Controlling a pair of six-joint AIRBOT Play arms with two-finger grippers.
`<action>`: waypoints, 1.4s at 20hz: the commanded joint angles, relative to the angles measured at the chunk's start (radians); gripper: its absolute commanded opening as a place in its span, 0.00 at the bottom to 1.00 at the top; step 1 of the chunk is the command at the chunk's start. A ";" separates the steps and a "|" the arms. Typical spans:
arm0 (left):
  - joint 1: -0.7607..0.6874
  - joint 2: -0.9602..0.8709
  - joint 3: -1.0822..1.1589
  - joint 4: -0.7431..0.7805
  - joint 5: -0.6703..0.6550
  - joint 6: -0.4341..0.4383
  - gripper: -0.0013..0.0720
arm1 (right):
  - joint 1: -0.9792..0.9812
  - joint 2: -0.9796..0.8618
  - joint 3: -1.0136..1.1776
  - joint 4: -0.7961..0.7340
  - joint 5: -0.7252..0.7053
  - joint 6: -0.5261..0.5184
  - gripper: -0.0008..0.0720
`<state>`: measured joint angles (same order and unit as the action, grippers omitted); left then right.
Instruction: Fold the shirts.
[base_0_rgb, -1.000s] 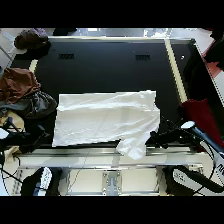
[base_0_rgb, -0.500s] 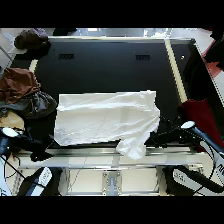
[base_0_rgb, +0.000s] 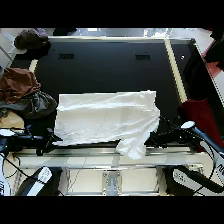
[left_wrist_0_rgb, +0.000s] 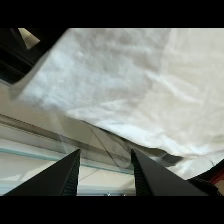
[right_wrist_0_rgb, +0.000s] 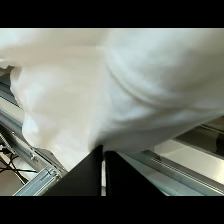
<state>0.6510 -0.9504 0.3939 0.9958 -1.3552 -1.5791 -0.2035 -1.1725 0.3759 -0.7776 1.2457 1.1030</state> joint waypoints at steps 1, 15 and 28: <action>0.018 -0.010 0.001 0.017 0.069 -0.010 0.58 | 0.000 0.001 0.000 0.009 -0.008 -0.003 0.03; 0.211 -0.013 0.002 0.126 0.053 -0.011 0.79 | 0.000 0.001 0.000 0.069 -0.002 -0.024 0.03; 0.211 -0.137 0.002 0.092 -0.006 0.076 0.65 | 0.000 0.001 0.000 0.104 0.030 -0.024 0.03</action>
<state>0.8608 -1.0855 0.3958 1.0107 -1.3113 -1.5116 -0.2035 -1.1725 0.3759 -0.6815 1.2564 1.0790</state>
